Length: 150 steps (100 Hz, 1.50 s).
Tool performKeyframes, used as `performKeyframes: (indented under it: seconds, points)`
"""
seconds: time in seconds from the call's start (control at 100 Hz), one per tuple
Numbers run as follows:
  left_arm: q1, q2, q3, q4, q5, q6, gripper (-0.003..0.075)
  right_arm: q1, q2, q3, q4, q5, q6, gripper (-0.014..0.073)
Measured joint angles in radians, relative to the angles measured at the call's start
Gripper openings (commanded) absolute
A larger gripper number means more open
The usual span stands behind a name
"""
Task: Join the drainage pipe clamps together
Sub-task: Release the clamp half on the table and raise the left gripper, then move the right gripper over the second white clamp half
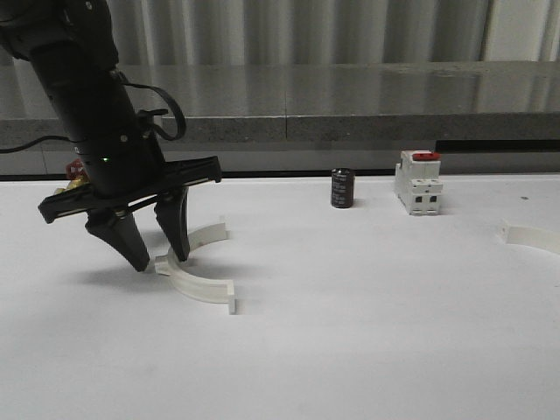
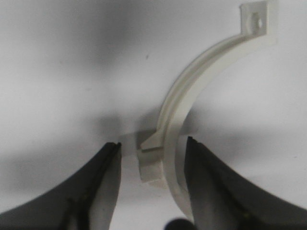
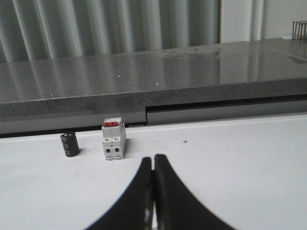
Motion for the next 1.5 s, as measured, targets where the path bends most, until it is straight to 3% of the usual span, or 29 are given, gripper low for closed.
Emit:
performKeyframes:
  seconds: [0.22, 0.32, 0.46, 0.7, 1.08, 1.5]
  points:
    - [0.000, -0.018, 0.000, 0.002, -0.008, 0.000, 0.0316, 0.000, 0.000, 0.000, 0.000, 0.000, 0.000, -0.0065]
    - [0.000, -0.061, 0.000, 0.031, -0.009, 0.000, 0.0200, 0.000, 0.000, 0.000, 0.000, 0.000, 0.000, -0.0065]
    - [0.000, -0.143, 0.000, 0.131, 0.007, 0.000, -0.0018, 0.000, 0.000, 0.000, 0.000, 0.000, 0.000, -0.0065]
    - [0.004, -0.279, 0.002, 0.302, 0.083, 0.000, -0.0021, 0.000, 0.000, 0.000, 0.000, 0.000, 0.000, -0.0065]
    - [0.170, -0.521, 0.160, 0.322, 0.048, 0.088, -0.0021, 0.000, 0.000, 0.000, 0.000, 0.000, 0.000, -0.0065]
    - [0.271, -0.937, 0.519, 0.322, -0.175, 0.106, -0.0021, 0.000, 0.000, 0.000, 0.000, 0.000, 0.000, -0.0065]
